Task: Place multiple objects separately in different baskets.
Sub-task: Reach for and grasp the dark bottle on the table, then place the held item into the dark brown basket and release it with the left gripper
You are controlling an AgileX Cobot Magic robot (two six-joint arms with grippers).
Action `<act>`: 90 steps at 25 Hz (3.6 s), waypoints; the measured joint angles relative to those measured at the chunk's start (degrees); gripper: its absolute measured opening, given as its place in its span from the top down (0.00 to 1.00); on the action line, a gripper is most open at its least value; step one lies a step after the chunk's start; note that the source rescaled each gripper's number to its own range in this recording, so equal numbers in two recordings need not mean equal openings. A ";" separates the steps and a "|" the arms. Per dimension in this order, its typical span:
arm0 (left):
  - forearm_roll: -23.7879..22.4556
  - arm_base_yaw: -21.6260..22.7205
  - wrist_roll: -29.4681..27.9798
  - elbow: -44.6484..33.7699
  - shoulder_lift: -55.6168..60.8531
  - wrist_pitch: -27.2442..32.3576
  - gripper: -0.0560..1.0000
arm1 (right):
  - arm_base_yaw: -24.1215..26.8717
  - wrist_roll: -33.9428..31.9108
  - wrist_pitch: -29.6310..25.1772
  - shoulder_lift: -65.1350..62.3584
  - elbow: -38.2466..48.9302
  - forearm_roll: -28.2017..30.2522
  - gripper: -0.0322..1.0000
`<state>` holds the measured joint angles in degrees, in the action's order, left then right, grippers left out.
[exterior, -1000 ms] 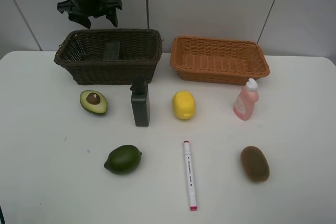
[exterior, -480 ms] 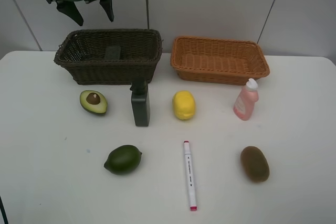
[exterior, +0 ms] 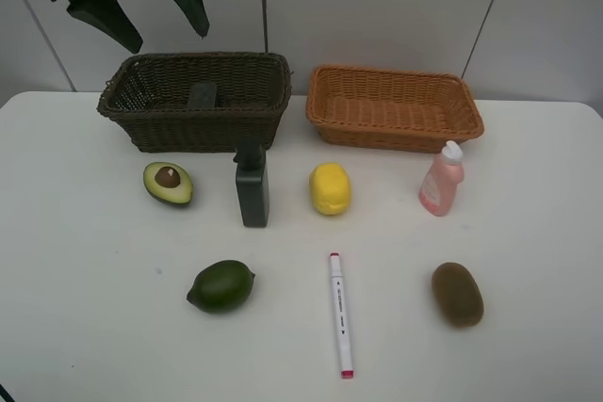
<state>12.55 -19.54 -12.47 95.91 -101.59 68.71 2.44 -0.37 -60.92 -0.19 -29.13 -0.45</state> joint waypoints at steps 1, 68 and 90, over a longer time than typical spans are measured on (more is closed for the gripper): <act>-0.60 -2.04 -0.76 -1.47 1.00 0.00 0.01 | 0.00 0.00 0.00 0.00 0.00 0.00 0.00; -6.46 -0.27 -1.49 16.76 -17.83 -11.52 0.93 | 0.00 0.00 0.00 0.00 0.00 0.00 0.00; -8.50 0.24 -1.63 16.76 -26.90 -16.84 0.01 | 0.00 0.00 0.00 0.00 0.00 0.00 0.00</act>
<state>4.05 -19.30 -14.09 112.67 -128.48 51.87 2.44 -0.37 -60.92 -0.19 -29.13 -0.45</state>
